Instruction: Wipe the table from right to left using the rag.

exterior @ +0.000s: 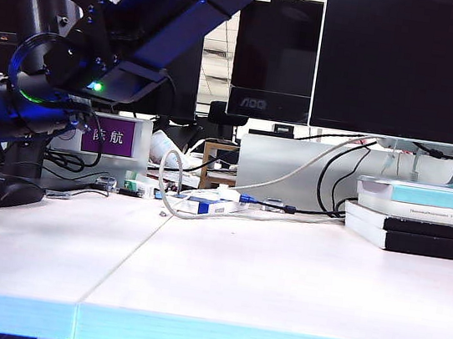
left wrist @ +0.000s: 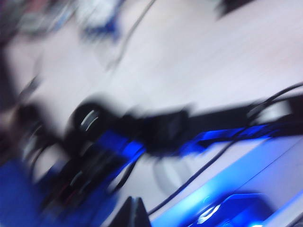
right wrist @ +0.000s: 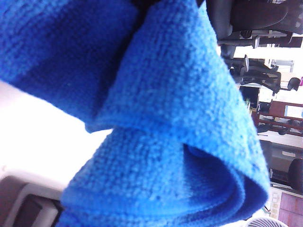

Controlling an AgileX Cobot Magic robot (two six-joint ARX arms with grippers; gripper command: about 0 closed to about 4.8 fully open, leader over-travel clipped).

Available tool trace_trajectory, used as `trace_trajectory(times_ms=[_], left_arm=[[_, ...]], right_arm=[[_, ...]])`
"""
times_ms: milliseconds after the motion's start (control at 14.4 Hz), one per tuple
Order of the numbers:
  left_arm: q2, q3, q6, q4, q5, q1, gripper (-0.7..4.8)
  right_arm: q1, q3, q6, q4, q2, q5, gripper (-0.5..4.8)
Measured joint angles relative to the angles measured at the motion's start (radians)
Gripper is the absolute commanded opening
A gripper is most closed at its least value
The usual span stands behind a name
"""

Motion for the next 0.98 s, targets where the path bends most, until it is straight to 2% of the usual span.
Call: trace_trajectory(times_ms=[279, 488, 836, 906, 975], left_arm=[[-0.001, 0.089, -0.048, -0.036, -0.145, 0.0, -0.05], [-0.003, 0.117, -0.058, -0.034, -0.159, 0.0, -0.05], [-0.002, 0.117, -0.07, -0.054, -0.16, 0.0, -0.05], [-0.002, 0.117, -0.071, -0.074, -0.161, 0.0, -0.05], [-0.002, 0.117, -0.071, -0.079, -0.16, 0.0, -0.05]], right_arm=[[0.001, -0.002, 0.0, 0.0, 0.0, 0.0, -0.01], [0.002, -0.002, 0.0, -0.008, 0.0, -0.008, -0.03], [0.02, -0.002, 0.0, -0.225, 0.0, 0.053, 0.0], [0.02, -0.001, -0.002, -0.247, -0.002, 0.053, 0.12], [0.02, 0.0, -0.006, -0.25, -0.002, 0.053, 1.15]])
